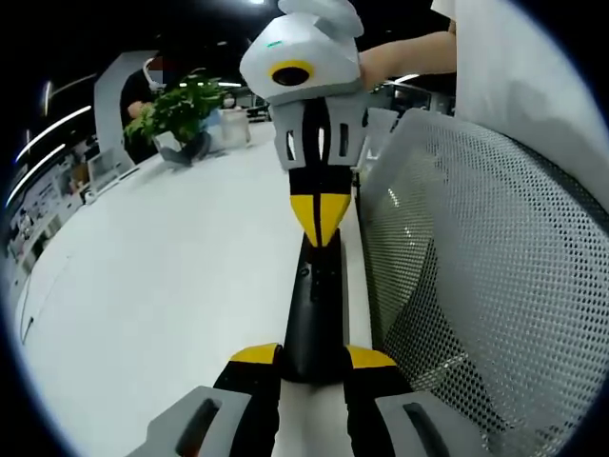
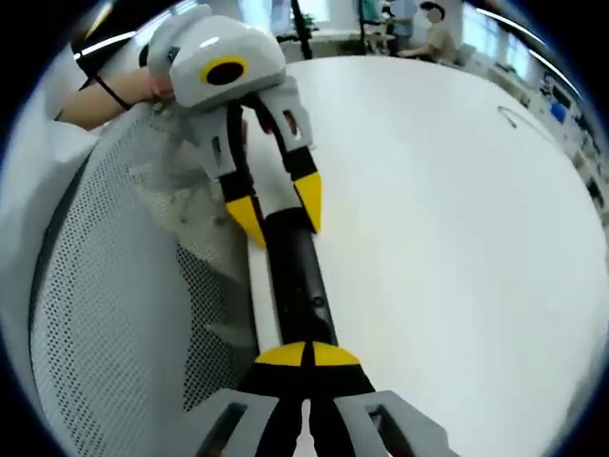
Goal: Press the specified remote control buttons in sequence, fully releasing each button before pressing the next.
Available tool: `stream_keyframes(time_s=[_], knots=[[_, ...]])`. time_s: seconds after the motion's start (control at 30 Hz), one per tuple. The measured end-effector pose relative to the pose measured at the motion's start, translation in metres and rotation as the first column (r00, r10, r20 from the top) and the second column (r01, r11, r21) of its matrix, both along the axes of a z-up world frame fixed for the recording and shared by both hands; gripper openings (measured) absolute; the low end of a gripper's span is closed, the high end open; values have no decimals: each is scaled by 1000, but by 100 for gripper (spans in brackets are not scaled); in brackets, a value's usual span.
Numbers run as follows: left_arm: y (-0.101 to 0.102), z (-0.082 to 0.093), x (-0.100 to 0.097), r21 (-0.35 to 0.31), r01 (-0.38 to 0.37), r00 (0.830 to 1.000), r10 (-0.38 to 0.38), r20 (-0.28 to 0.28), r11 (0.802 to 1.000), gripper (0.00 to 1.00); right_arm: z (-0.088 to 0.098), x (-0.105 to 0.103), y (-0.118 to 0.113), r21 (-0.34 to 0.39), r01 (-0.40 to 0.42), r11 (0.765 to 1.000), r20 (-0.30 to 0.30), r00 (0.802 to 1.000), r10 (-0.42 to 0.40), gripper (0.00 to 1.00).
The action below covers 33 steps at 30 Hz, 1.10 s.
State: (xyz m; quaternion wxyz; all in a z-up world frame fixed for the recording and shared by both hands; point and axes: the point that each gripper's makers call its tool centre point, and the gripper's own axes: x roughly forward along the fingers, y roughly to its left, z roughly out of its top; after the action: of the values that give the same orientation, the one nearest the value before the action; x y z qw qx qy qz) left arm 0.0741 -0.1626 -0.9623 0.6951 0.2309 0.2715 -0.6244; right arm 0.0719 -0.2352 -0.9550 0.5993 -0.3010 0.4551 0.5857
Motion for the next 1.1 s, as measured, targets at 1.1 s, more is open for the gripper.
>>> stream_keyframes(time_s=[1.1], knots=[[-2,2,0,-6,4,1000,-4,0,1000,25,4,4,-5,224,184,957,50,979,-200,0]])
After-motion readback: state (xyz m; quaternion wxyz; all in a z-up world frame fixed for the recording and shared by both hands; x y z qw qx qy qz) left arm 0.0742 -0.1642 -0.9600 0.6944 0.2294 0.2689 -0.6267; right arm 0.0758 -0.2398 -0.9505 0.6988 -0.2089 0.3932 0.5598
